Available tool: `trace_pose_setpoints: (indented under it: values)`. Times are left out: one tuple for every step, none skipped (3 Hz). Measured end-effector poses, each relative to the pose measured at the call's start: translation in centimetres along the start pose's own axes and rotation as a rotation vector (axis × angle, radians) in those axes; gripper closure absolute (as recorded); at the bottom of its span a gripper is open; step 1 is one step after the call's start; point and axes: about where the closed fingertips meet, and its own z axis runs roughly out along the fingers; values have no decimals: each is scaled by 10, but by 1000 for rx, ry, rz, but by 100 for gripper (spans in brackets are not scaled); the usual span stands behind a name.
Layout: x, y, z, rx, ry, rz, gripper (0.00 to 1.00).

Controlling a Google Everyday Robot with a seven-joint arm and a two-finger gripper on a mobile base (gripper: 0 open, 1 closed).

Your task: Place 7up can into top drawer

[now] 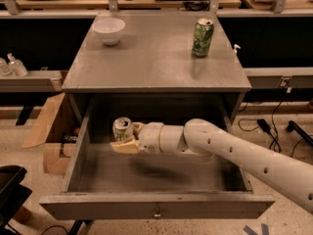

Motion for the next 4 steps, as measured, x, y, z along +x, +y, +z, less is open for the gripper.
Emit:
trace_pose_setpoints:
  values:
    - [0, 1, 1, -3, -1, 0, 51]
    - [-1, 2, 3, -6, -1, -1, 28]
    - [-1, 4, 5, -11, -2, -1, 0]
    - [-1, 4, 5, -11, -2, -1, 0]
